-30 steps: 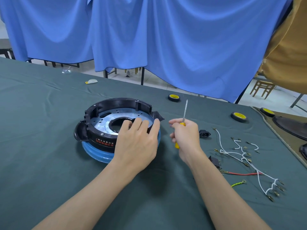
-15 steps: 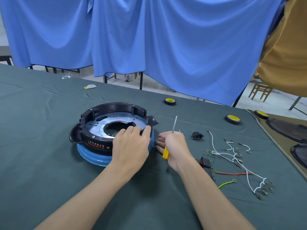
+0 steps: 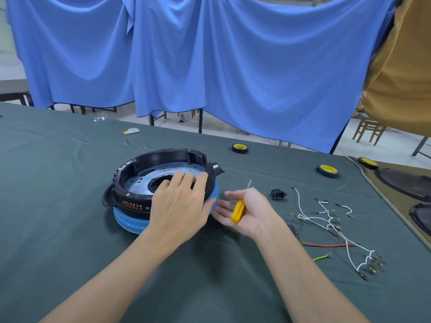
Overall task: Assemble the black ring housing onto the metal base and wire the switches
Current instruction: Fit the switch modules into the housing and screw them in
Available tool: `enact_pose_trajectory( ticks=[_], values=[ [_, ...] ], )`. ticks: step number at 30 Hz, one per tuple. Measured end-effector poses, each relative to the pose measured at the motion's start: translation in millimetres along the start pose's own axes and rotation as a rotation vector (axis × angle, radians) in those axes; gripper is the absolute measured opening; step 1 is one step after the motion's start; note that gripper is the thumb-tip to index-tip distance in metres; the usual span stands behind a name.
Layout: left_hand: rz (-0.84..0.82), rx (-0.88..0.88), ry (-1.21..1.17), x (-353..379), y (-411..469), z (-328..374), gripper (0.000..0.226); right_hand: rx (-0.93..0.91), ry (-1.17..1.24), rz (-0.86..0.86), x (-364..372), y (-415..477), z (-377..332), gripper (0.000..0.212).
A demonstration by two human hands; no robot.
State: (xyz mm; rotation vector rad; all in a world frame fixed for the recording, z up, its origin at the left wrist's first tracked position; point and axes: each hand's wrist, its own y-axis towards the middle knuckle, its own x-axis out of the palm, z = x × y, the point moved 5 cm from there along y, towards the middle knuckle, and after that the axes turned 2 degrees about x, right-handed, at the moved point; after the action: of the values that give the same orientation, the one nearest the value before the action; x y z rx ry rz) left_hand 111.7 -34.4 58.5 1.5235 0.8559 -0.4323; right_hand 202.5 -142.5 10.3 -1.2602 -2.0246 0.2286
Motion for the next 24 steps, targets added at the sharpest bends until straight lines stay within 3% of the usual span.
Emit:
enact_pose_trajectory(
  ticks=[3, 8, 16, 20, 24],
  values=[
    [-0.026, 0.051, 0.052, -3, 1, -3, 0.069, -0.009, 0.03, 0.009, 1, 1, -1, 0.024],
    [-0.124, 0.105, 0.105, -2, -3, 1, 0.088, 0.013, 0.032, 0.038, 2, -5, -1, 0.021],
    [-0.112, 0.048, 0.174, -7, -3, 7, 0.074, -0.042, 0.014, 0.017, 2, -9, -7, 0.02],
    [-0.132, 0.048, 0.155, -3, -3, 7, 0.082, -0.172, -0.354, 0.118, -6, -8, -23, 0.016],
    [-0.155, 0.062, 0.133, 2, -6, 9, 0.085, -0.488, -0.835, 0.508, -42, -4, -65, 0.023]
  ],
)
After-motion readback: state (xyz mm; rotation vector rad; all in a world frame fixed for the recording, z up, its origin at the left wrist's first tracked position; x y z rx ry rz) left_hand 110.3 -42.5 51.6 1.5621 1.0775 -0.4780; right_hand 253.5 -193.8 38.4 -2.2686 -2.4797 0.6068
